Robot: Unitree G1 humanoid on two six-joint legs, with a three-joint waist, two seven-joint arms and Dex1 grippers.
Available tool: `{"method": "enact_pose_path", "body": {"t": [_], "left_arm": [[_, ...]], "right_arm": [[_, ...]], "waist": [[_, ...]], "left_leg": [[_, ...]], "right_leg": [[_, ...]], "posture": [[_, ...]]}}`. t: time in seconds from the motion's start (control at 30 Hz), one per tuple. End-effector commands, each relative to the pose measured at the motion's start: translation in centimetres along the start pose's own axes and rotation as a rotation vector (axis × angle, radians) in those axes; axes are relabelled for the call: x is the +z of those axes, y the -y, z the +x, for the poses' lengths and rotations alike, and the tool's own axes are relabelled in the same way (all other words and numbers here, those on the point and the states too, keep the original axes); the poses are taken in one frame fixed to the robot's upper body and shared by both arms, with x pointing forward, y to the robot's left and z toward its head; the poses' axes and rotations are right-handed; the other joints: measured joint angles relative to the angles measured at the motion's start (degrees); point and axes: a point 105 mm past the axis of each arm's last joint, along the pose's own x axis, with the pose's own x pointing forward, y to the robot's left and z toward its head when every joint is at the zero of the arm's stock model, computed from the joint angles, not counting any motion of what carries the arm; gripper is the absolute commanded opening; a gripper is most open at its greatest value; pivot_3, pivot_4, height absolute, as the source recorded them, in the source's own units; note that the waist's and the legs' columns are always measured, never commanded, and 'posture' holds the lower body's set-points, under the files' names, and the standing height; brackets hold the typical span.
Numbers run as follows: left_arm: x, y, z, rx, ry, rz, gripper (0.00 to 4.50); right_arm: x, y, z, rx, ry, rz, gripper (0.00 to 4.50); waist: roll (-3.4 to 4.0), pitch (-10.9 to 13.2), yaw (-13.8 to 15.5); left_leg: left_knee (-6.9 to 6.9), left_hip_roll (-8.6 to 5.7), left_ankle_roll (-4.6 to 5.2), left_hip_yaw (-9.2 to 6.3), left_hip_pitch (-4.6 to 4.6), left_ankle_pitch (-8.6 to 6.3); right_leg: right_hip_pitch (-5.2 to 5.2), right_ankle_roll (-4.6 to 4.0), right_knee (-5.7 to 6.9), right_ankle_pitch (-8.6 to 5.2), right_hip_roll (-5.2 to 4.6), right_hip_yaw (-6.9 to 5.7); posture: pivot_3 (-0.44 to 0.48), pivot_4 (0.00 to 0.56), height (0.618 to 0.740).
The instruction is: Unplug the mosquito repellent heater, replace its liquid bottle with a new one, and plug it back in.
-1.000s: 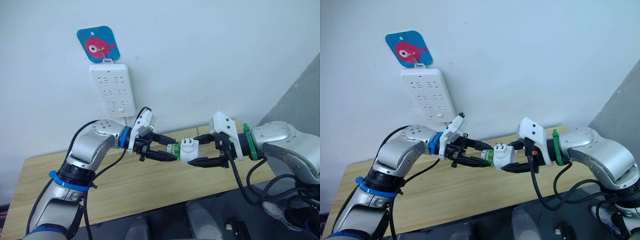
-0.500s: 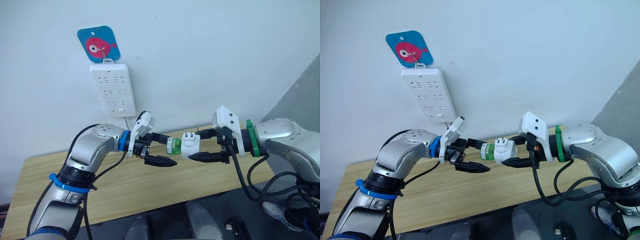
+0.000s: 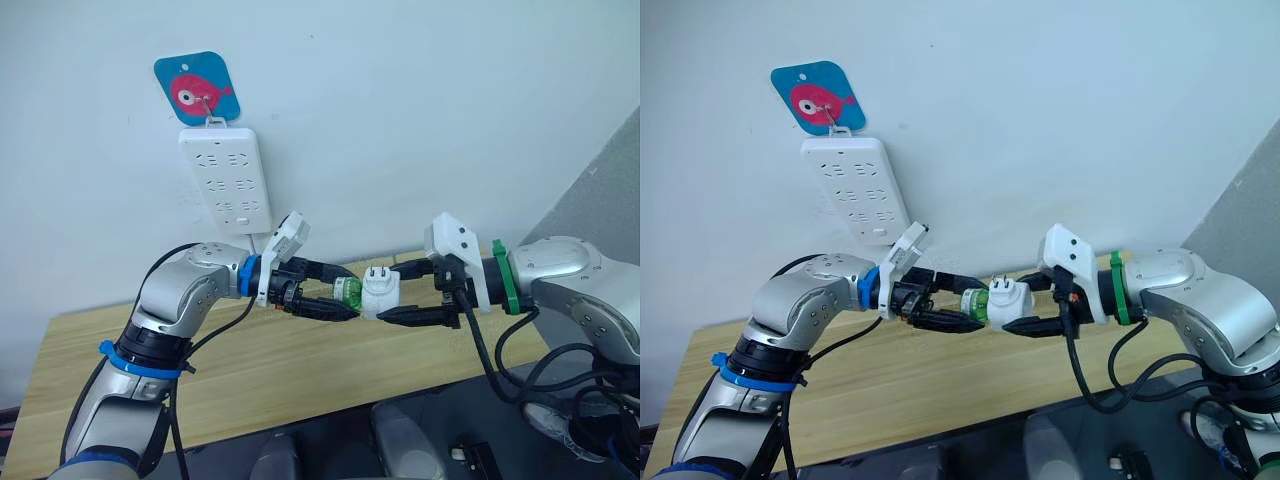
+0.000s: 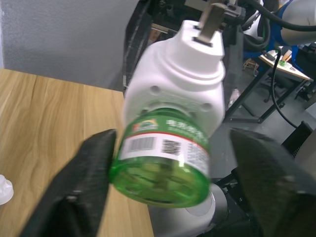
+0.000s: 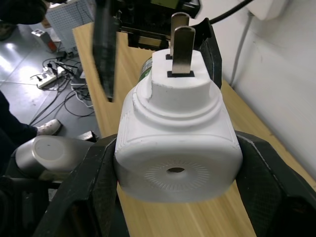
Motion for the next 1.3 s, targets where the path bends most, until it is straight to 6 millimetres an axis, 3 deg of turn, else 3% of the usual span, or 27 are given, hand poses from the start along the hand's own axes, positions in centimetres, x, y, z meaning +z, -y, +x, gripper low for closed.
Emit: {"method": "enact_pose_path", "body": {"t": [0.03,0.1,0.27,0.43,0.63,0.8,1.0,1.17,1.3], "left_arm": [[0.6,0.7,0.2,-0.027,-0.002,0.046,2.69],[0.6,0.6,0.2,-0.023,-0.002,0.048,2.33],[0.8,0.5,0.3,-0.014,0.0,0.047,2.33],[0.9,0.2,-0.2,0.015,0.032,-0.02,2.33],[0.8,-0.3,-0.9,0.071,0.183,-0.234,2.33],[1.1,-0.4,-1.3,0.069,0.355,-0.464,2.33],[1.9,-0.7,-1.4,0.062,0.537,-0.596,2.33],[2.7,-1.1,-1.5,0.071,0.667,-0.653,2.33],[2.9,-0.9,-1.4,0.06,0.699,-0.682,2.33]], "right_arm": [[1.3,-0.1,-0.5,-0.009,0.034,-0.049,2.93],[1.4,-0.2,-0.5,-0.003,0.036,-0.048,2.93],[1.4,-0.1,-0.7,-0.004,0.041,-0.026,2.93],[1.4,0.7,-1.5,-0.064,0.043,-0.029,4.47],[0.6,1.4,-4.1,-0.18,0.101,0.063,4.5],[0.3,1.6,-5.3,-0.295,0.307,0.269,4.5],[1.6,1.6,-4.8,-0.343,0.621,0.502,4.5],[2.6,1.3,-3.9,-0.325,0.772,0.658,4.5],[3.0,1.1,-3.0,-0.305,0.798,0.727,4.5]], "waist": [[0.0,0.0,0.0],[0.0,0.0,0.0],[0.0,0.0,0.0],[0.0,0.0,0.0],[-0.01,0.0,0.1],[-0.04,0.0,0.5],[-0.02,0.0,0.4],[-0.02,-0.1,0.3],[0.01,-0.2,0.2]], "left_leg": [[0.0,0.0,0.0,0.0,0.0,0.0],[0.0,0.0,0.0,0.0,0.0,0.0],[0.0,0.0,0.0,0.0,0.0,0.0],[0.0,0.0,0.0,0.0,0.0,0.0],[-0.01,0.0,0.0,0.0,-0.02,0.0],[0.05,-0.02,0.0,-0.03,-0.08,0.0],[0.04,0.02,0.0,-0.05,-0.06,0.0],[0.05,0.0,-0.01,-0.02,-0.06,0.0],[0.05,-0.01,-0.01,-0.01,-0.08,0.01]], "right_leg": [[0.0,0.0,0.0,0.0,0.0,0.0],[0.0,0.0,0.0,0.0,0.0,0.0],[0.0,0.0,0.0,0.0,0.0,0.0],[0.0,0.0,-0.01,0.0,0.0,0.0],[0.0,0.02,-0.02,-0.01,0.0,0.0],[0.01,0.02,0.02,-0.01,-0.01,0.0],[-0.01,0.0,0.07,0.0,0.0,0.01],[-0.01,0.01,0.06,0.0,-0.05,0.03],[-0.01,0.01,0.04,0.0,-0.05,0.03]], "posture": [[-0.29,0.152,0.74],[-0.29,0.152,0.74],[-0.29,0.152,0.74],[-0.289,0.15,0.74],[-0.285,0.149,0.74],[-0.286,0.146,0.74],[-0.288,0.135,0.74],[-0.284,0.127,0.74],[-0.282,0.119,0.74]]}}
